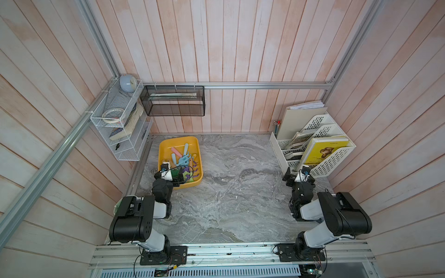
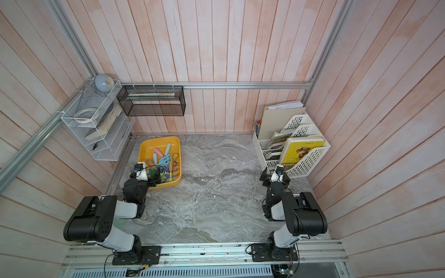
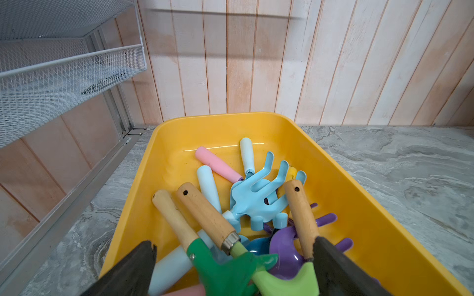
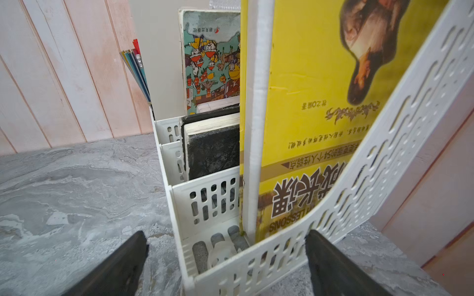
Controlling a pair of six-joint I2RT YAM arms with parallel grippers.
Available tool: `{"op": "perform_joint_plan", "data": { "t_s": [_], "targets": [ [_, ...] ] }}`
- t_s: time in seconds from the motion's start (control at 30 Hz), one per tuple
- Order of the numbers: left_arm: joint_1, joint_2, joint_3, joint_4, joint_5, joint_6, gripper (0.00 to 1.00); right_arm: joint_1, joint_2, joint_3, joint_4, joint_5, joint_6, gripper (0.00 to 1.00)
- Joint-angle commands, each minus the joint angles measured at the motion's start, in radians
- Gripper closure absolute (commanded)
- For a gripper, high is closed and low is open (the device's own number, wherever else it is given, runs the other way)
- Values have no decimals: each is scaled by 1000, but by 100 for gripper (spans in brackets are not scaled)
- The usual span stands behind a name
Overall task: Take the hand rake out of the storage box
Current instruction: Move the storage box to the center of the board.
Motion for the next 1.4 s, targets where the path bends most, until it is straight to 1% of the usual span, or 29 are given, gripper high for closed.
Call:
{"op": "perform_joint_plan", "data": {
  "t_s": [0.0,0.83,0.87,0.9,0.93,1.0,1.03,1.07,1.1,1.17,1.2,1.23,1.27,1.3,1.33,1.37],
  "targets": [
    [5,11,19,21,16,-7,0,0,11,16,24,19,-9,2],
    [5,10,18,22,18,-7,0,0,10,15,26,19,-9,2],
    [4,9,16,24,13,-7,0,4,2,6,44,6,-26,2],
    [2,4,4,44,-14,-12,0,25,-27,-9,49,-19,-60,2],
    [-9,-17,-34,108,-90,-23,0,37,-62,-17,39,-31,-78,2],
    [-50,-68,-128,244,-286,-47,0,100,-153,0,-54,43,-135,2],
    [-64,-93,-162,292,-337,-43,0,142,-202,17,-108,71,-184,2],
    [-82,-121,-178,300,-362,-26,0,178,-238,27,-127,81,-220,2],
    [-116,-161,-173,264,-401,6,0,204,-277,28,-106,93,-190,2],
    [-186,-232,-111,120,-475,72,0,207,-337,25,-83,70,12,2],
    [-213,-266,-84,74,-499,78,0,206,-367,46,-147,92,154,2],
    [-229,-296,-68,56,-533,45,0,205,-396,88,-268,85,235,2],
    [-237,-320,-58,46,-549,10,0,205,-412,133,-378,30,259,2],
    [-244,-353,-39,3,-566,-38,0,205,-419,183,-474,-50,246,2],
    [-245,-392,-1,-99,-562,-91,0,205,-420,216,-530,-128,233,2],
    [-245,-421,44,-212,-535,-151,0,204,-420,230,-554,-165,256,2]
  ]
}}
